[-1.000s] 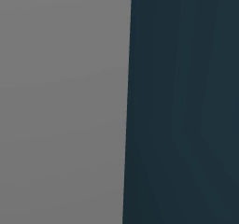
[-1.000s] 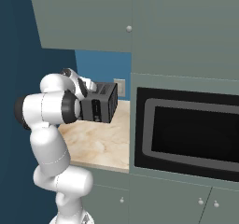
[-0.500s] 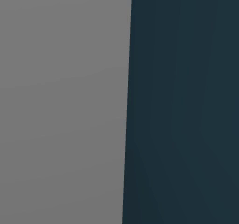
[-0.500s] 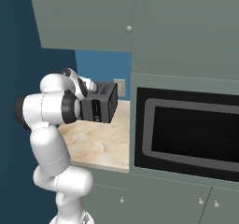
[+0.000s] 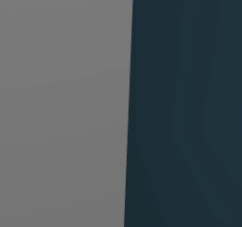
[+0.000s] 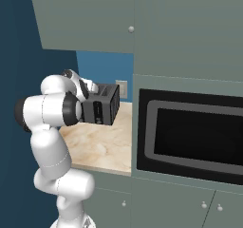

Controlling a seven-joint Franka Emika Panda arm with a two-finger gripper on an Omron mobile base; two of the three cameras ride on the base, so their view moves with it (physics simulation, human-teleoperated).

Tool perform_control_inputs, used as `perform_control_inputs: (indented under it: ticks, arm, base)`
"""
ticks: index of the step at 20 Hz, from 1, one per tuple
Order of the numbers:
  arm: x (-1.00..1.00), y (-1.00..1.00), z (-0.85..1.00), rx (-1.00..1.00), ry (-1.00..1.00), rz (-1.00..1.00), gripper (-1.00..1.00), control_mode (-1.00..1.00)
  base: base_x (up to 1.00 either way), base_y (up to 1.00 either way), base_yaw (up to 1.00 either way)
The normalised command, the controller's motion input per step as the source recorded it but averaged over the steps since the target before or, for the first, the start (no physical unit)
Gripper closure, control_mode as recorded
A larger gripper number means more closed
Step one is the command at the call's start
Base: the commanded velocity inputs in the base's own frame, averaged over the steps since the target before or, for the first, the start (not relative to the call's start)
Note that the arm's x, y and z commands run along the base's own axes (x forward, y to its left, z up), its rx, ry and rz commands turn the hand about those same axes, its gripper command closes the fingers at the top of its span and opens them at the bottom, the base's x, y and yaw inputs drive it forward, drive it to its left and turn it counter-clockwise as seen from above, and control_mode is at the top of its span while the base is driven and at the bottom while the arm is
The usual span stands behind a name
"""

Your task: Start the toaster. Once the lever pops up, take the bread to the plate on the dining counter.

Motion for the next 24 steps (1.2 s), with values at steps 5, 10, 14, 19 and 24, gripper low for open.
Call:
perform_control_inputs:
  ticks: [5,10,14,19,24]
  arm:
    - [0.0,0.0,0.0,0.0,0.0,0.0,-1.0,-1.0]
    - [0.0,0.0,0.0,0.0,0.0,0.0,-1.0,-1.0]
    - [0.0,0.0,0.0,0.0,0.0,0.0,-1.0,-1.0]
    - [0.0,0.0,0.0,0.0,0.0,0.0,-1.0,-1.0]
    - [0.0,0.0,0.0,0.0,0.0,0.0,-1.0,-1.0]
  base:
    - [0.0,0.0,0.0]
    - [0.0,0.0,0.0]
    - [0.0,0.0,0.0]
    - [0.0,0.0,0.0]
    - [0.0,0.0,0.0]
